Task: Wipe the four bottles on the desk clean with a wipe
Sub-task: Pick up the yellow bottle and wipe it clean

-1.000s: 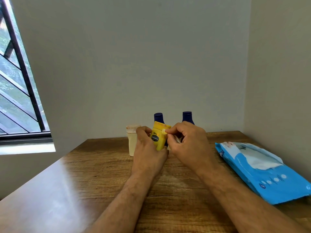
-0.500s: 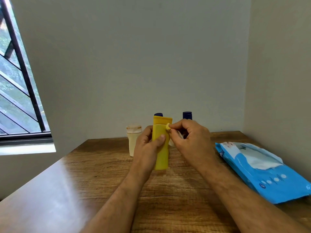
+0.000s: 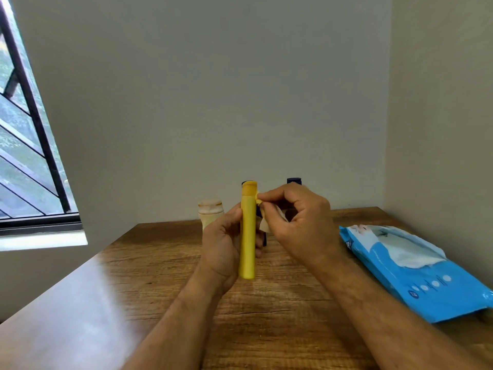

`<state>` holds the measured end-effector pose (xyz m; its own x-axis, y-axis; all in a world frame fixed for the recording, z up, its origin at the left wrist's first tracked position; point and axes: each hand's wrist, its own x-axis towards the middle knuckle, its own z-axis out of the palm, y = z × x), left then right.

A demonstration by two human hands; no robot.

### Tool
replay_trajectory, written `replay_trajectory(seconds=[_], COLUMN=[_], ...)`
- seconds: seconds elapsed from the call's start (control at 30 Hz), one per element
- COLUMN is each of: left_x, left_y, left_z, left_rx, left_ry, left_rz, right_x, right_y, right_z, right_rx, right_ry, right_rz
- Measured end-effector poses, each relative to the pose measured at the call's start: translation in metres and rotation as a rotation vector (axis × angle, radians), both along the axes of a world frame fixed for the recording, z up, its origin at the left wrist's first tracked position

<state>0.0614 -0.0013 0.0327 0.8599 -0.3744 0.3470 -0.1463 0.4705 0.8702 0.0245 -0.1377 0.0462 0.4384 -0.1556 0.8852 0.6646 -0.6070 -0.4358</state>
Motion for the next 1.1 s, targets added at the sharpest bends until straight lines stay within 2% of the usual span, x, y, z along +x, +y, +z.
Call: replay_trajectory(seconds=[0.1,0.23,0.4,0.5,0.77,0.97,1.1], left_x=[0.003,0.01,0.013,0.013,0.006,0.01,0.018], left_y=[-0.002,-0.002,-0.001,-0.001,-0.004,0.001,0.005], left_z=[0.001,-0.001,0.003,0.002,0.0,0.004,0.005], left_rx=[-0.037,-0.06,-0.117,-0.07,0.096,-0.071,-0.142], left_ry=[0.026,-0.039,-0.044,-0.002,0.096,0.225,0.18], left_rz=[-0.005,0.149,0.213,0.195,0.085,0.136,0.243], right_x=[0.003,0.001,-0.003,-0.002,0.003,-0.003,-0.004], right_y=[0.001,-0.001,0.002,0.005,-0.001,0.006,0.008], right_z=[-0.003,-0.004,-0.007,-0.01,-0.004,-0.006,-0.007], right_rx=[-0.022,-0.058,-0.274,-0.341,-0.076,-0.124,-0.201], right_ry=[0.075,0.199,0.401,0.361,0.084,0.253,0.302], right_rz=[0.028,0.076,0.142,0.039,-0.118,0.112,0.143])
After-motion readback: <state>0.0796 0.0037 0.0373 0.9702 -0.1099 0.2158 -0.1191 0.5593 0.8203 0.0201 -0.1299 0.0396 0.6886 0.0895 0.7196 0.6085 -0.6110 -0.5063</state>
